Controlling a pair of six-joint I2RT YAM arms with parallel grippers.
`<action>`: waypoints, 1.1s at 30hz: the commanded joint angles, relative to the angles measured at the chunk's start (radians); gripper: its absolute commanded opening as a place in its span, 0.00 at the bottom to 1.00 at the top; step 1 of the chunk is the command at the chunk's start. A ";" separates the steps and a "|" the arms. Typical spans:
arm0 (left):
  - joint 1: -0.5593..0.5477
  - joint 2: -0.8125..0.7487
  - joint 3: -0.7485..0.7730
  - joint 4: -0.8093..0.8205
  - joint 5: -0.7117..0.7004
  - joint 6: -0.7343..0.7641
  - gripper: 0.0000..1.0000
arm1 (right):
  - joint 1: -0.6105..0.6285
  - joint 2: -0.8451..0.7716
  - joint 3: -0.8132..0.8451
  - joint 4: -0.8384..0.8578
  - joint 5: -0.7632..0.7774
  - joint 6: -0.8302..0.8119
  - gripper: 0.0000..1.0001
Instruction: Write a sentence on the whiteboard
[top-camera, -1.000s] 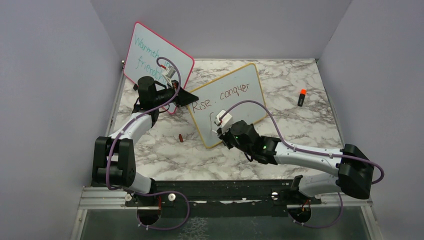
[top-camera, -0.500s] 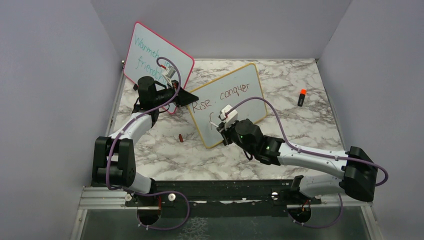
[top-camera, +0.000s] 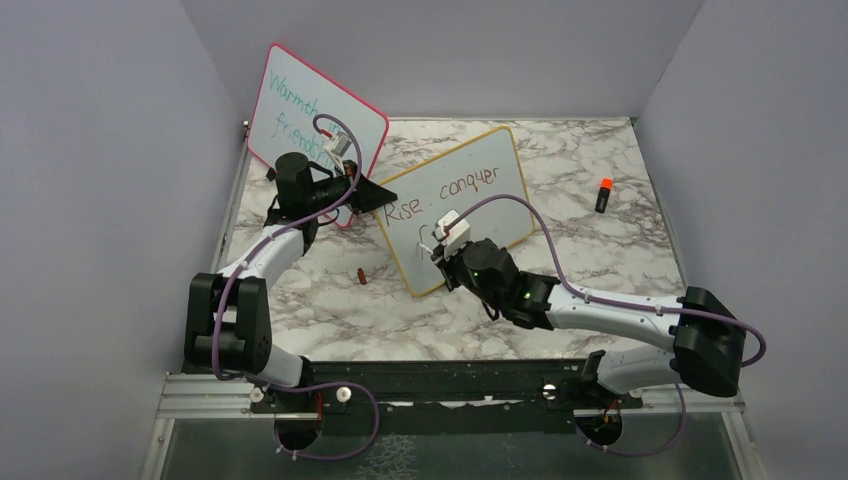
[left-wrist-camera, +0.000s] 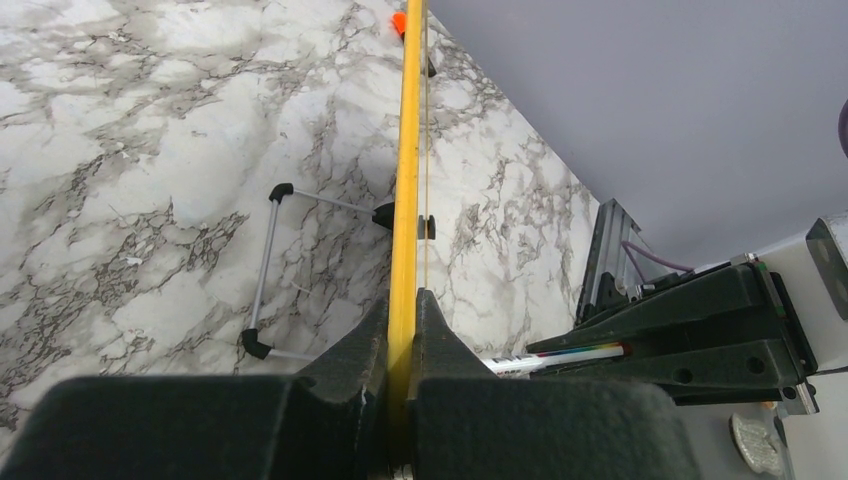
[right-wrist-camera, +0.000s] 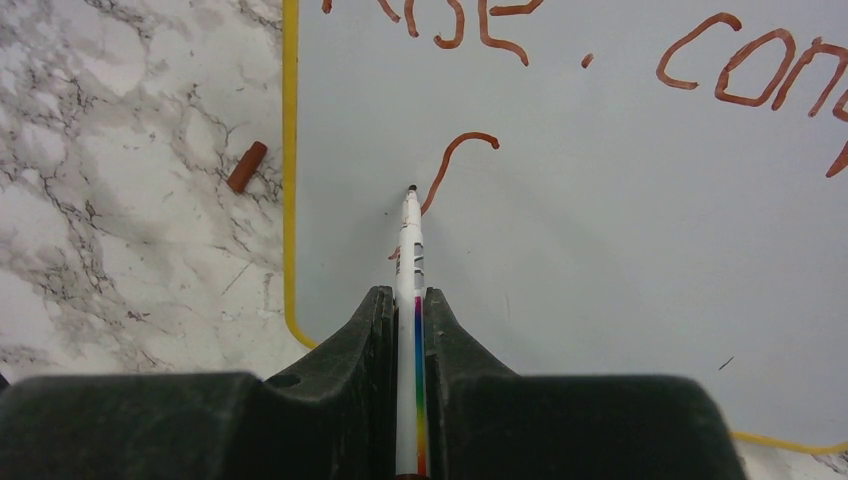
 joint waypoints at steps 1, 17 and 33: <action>0.008 -0.007 -0.009 -0.017 0.003 0.014 0.00 | 0.005 0.016 0.019 0.036 0.061 0.001 0.01; 0.008 -0.007 -0.009 -0.017 0.002 0.014 0.00 | 0.005 0.003 0.003 0.002 0.150 0.018 0.00; 0.008 -0.007 -0.009 -0.017 0.001 0.014 0.00 | 0.005 -0.032 -0.009 0.004 0.136 0.007 0.01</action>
